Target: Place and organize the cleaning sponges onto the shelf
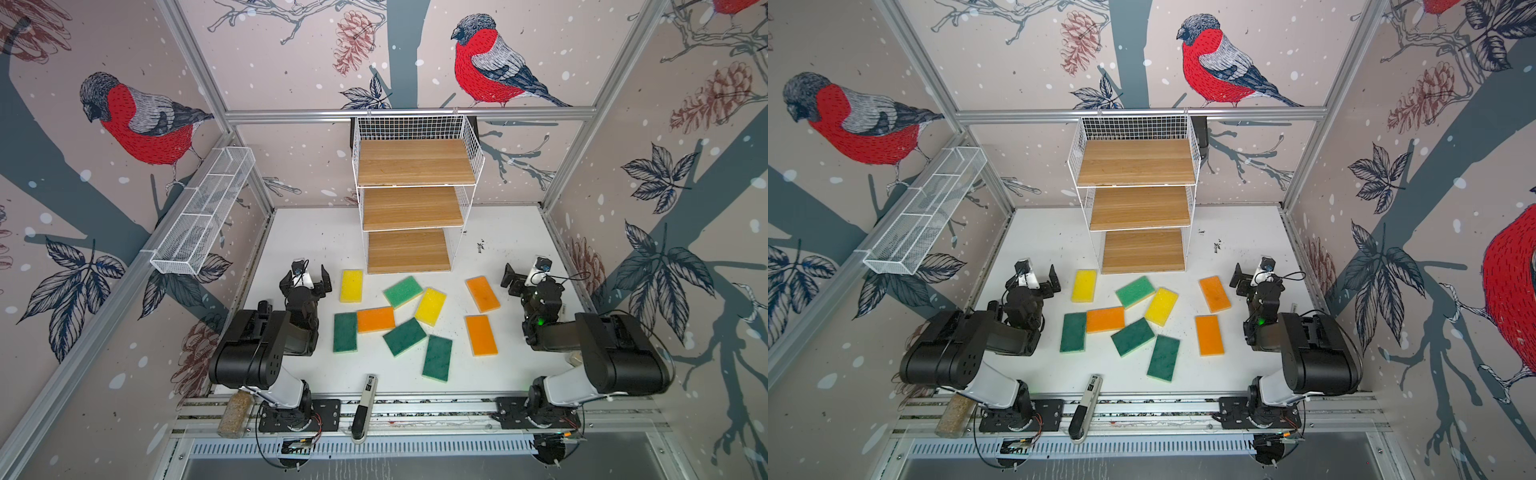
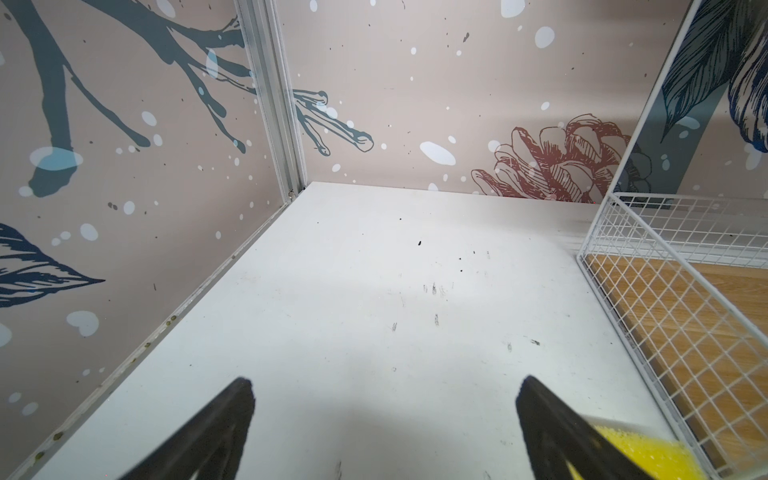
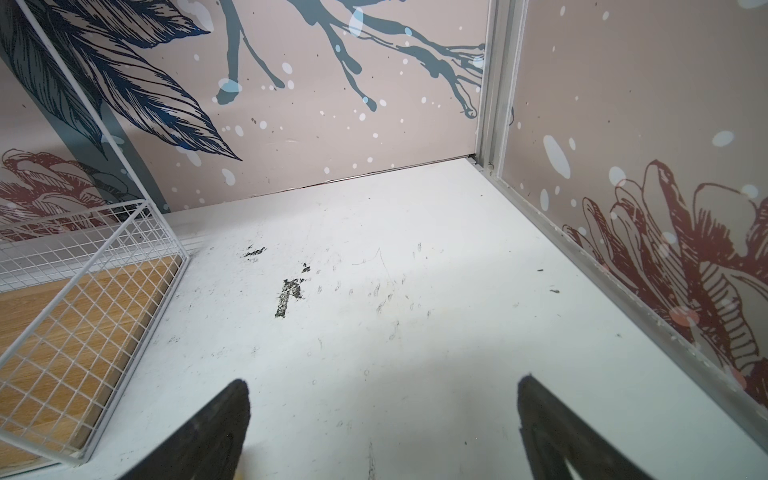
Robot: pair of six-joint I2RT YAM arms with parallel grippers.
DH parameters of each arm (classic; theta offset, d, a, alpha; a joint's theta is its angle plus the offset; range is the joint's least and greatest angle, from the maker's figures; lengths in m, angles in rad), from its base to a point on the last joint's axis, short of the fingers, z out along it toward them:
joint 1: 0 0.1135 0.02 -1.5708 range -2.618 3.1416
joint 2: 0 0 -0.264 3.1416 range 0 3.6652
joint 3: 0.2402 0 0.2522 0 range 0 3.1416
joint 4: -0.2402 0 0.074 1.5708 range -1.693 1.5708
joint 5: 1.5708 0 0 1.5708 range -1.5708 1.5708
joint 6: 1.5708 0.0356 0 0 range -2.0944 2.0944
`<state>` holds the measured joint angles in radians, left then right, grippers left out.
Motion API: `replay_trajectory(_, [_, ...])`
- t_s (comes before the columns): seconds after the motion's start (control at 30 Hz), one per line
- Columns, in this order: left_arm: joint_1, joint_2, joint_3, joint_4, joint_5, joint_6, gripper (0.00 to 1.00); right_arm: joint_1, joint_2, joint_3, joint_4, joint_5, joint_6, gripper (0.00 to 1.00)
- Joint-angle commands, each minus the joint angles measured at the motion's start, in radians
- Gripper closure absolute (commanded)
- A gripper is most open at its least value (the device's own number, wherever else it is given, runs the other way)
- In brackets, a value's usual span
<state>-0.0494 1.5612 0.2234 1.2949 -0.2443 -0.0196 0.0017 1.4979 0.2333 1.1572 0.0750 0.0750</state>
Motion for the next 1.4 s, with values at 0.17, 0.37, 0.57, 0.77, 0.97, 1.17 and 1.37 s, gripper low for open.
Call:
replay_trajectory(0.17, [0.0, -0.003, 0.001, 0.032, -0.003, 0.005, 0.02, 0.001, -0.001, -0.002, 0.041, -0.004, -0.008, 0.0])
replay_trajectory(0.37, [-0.001, -0.062, 0.025, -0.059, 0.006, 0.006, 0.03, 0.0, -0.013, 0.012, 0.004, 0.035, 0.011, 0.0])
replay_trajectory(0.57, [-0.008, -0.199, 0.094, -0.299, -0.038, -0.011, 0.02, 0.001, -0.115, 0.039, -0.114, 0.077, 0.023, 0.0])
replay_trajectory(0.77, [-0.034, -0.308, 0.166, -0.542, -0.104, -0.089, 0.02, 0.051, -0.264, 0.116, -0.363, 0.184, 0.028, 0.0])
replay_trajectory(0.97, [-0.065, -0.413, 0.204, -0.742, -0.05, -0.16, 0.02, 0.112, -0.406, 0.181, -0.571, 0.226, 0.086, 0.0])
replay_trajectory(1.17, [-0.139, -0.486, 0.239, -0.915, -0.072, -0.231, 0.02, 0.167, -0.501, 0.25, -0.764, 0.265, 0.157, 0.0])
replay_trajectory(1.37, [-0.168, -0.55, 0.247, -1.047, -0.019, -0.346, 0.02, 0.239, -0.564, 0.288, -0.901, 0.291, 0.208, 0.0])
